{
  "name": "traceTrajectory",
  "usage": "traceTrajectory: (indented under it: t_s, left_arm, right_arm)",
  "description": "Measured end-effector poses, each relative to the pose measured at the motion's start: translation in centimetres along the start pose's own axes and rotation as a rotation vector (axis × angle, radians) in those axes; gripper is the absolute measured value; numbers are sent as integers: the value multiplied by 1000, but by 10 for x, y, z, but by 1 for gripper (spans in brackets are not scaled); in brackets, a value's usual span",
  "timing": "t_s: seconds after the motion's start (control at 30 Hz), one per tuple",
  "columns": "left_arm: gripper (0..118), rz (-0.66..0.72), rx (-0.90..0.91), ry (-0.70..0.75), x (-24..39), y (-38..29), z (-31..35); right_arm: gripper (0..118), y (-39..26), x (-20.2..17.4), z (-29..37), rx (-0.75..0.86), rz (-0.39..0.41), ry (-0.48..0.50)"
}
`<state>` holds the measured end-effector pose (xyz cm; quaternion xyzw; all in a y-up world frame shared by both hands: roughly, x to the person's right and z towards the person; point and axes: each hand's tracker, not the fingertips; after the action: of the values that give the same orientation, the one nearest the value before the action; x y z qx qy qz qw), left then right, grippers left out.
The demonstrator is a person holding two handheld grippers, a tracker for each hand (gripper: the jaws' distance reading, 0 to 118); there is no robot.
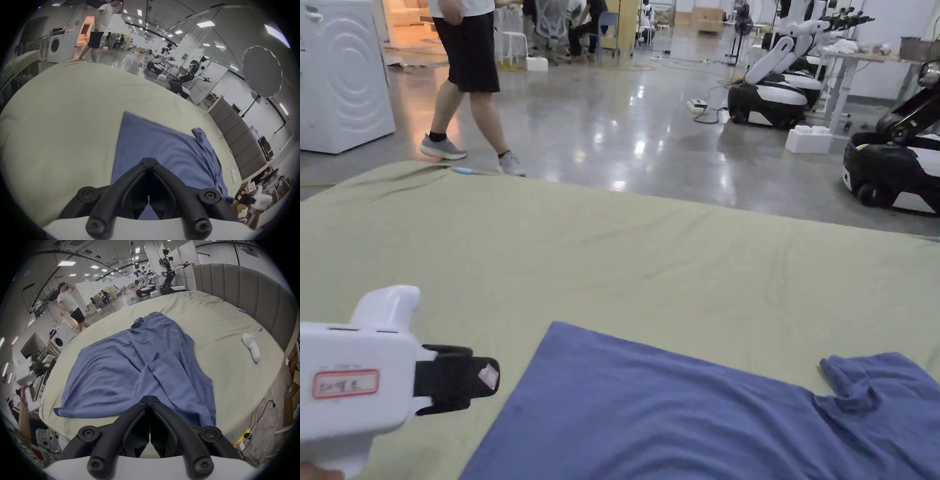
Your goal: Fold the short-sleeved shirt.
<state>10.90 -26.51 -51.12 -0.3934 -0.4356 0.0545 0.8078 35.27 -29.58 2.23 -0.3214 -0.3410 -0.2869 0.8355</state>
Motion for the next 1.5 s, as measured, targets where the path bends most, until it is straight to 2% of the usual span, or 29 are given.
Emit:
traceTrajectory:
  t_s: [0.03, 0.07, 0.1, 0.13, 0.17, 0.33, 0.43, 0.5, 0.53, 0.63, 0.67, 0.7, 0.73, 0.77, 0.8, 0.83, 0.87, 0.9, 0.97, 1.13, 1.2, 1.23, 1.27, 1.3, 1.33, 1.37, 1.4, 1.43, 1.5]
  left_arm:
    - [11, 0, 2, -7, -5, 19, -31]
    - [29, 10, 0, 2, -8, 33, -56]
    - [52, 13, -8, 6, -13, 48, -89]
    - [81, 12, -24, 28, -17, 59, -118]
    - [92, -1, -52, 53, -21, 66, -142]
    - [92, -93, -240, 204, -33, 79, -237]
    - [92, -143, -327, 223, -31, 65, -259]
    - [90, -288, -271, 271, -16, 51, -253]
    - [89, -298, -267, 294, -11, 48, -251]
    - [57, -273, -272, 282, 1, 47, -240]
    - [33, -273, -276, 277, 3, 47, -240]
    - [18, -275, -290, 263, 6, 47, -239]
    - [9, -271, -312, 247, 8, 46, -241]
    - [7, -273, -318, 262, 9, 45, -243]
    - [7, -282, -318, 273, 10, 43, -245]
    - [7, -287, -323, 276, 10, 40, -247]
    - [7, -286, -322, 279, 10, 38, -249]
    - [7, -286, -323, 281, 8, 38, -250]
    - [7, -293, -322, 280, 10, 36, -249]
    - [7, -340, -327, 297, 17, 34, -251]
    - [7, -359, -329, 307, 19, 34, -251]
    - [7, -363, -328, 311, 21, 33, -251]
    - [7, -362, -326, 315, 22, 32, -250]
    - [7, -351, -322, 322, 23, 35, -249]
    - [7, -340, -320, 326, 25, 37, -246]
    - [7, -342, -320, 325, 29, 39, -241]
    - [6, -340, -308, 306, 32, 41, -234]
    - [6, -318, -299, 236, 34, 46, -226]
    - [4, -243, -289, 135, 40, 53, -209]
  right_arm:
    - [2, 7, -3, -2, 6, 3, 0]
    - [2, 13, -5, -4, 8, 6, -1]
    - [2, 20, -8, -6, 13, 13, -4]
    - [2, 26, -14, -7, 24, 22, -8]
    - [2, 31, -17, -8, 27, 27, -7]
    - [3, 51, -31, -10, 23, 70, 11]
    - [3, 60, -37, -13, 14, 106, -6]
    - [2, 67, -37, -18, 7, 118, -3]
    - [3, 71, -37, -20, 4, 121, 1]
    - [3, 93, -32, -38, -7, 154, 3]
    - [3, 103, -29, -45, -5, 177, -6]
    - [3, 118, -26, -56, 6, 207, -37]
    - [3, 132, -23, -68, 29, 231, -59]
    - [3, 148, -18, -83, 45, 239, -86]
    - [12, 165, -13, -98, 54, 232, -127]
    - [40, 183, -6, -117, 57, 230, -152]
    - [100, 196, 2, -137, 48, 242, -159]
    - [118, 211, 11, -161, -2, 249, -189]
    - [115, 231, 32, -198, -71, 205, -261]
    - [112, 260, 61, -277, -146, 57, -248]
    - [105, 265, 65, -300, -187, 21, -263]
    - [91, 265, 65, -311, -226, 17, -291]
    - [51, 264, 64, -318, -273, 24, -310]
    - [37, 263, 62, -322, -319, 45, -312]
    - [12, 260, 54, -320, -309, 77, -318]
    - [12, 261, 47, -312, -262, 140, -338]
    - [5, 264, 43, -307, -299, 170, -259]
    - [5, 264, 38, -301, -319, 153, -196]
    - [5, 260, 23, -287, -314, 189, -195]
